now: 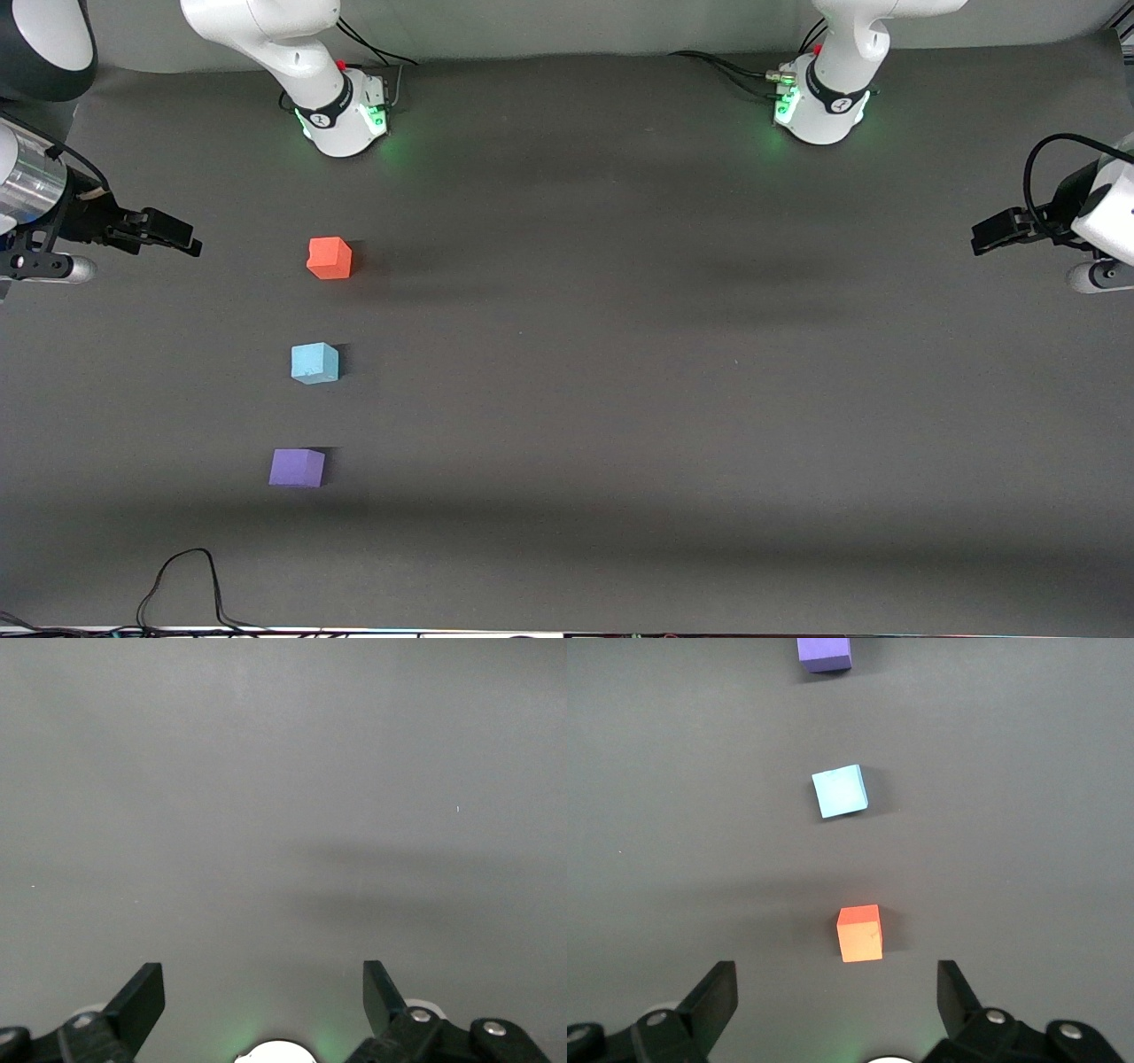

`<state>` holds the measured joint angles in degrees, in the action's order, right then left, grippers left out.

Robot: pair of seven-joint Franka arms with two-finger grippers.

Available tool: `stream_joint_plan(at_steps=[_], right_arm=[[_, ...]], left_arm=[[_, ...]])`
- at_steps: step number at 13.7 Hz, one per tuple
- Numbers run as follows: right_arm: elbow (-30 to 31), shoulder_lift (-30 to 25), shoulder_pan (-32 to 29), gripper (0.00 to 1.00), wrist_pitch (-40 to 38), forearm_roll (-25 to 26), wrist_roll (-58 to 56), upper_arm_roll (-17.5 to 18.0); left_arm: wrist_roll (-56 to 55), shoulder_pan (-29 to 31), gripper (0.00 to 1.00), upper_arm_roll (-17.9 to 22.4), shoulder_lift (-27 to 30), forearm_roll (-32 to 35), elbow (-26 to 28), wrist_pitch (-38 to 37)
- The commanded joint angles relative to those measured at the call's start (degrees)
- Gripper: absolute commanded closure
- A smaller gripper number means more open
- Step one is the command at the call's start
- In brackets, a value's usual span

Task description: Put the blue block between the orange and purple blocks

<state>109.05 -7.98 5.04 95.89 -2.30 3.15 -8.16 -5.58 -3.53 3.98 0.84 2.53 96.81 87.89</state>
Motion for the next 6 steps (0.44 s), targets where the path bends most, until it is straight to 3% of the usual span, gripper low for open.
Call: stream_joint_plan(at_steps=[1,6], right_arm=[[-2.1,0.1,0.3,0.0,0.3,4.9,1.1,0.2],[-4.6,0.3,0.3,0.0,0.2,6.0,1.7,0.2]], left_arm=[[0.7,-0.1,0.0,0.2,-0.7,-0.6,-1.7,-1.5],[0.7,-0.1,0.0,0.2,-0.7,-0.6,-1.7,-1.5]])
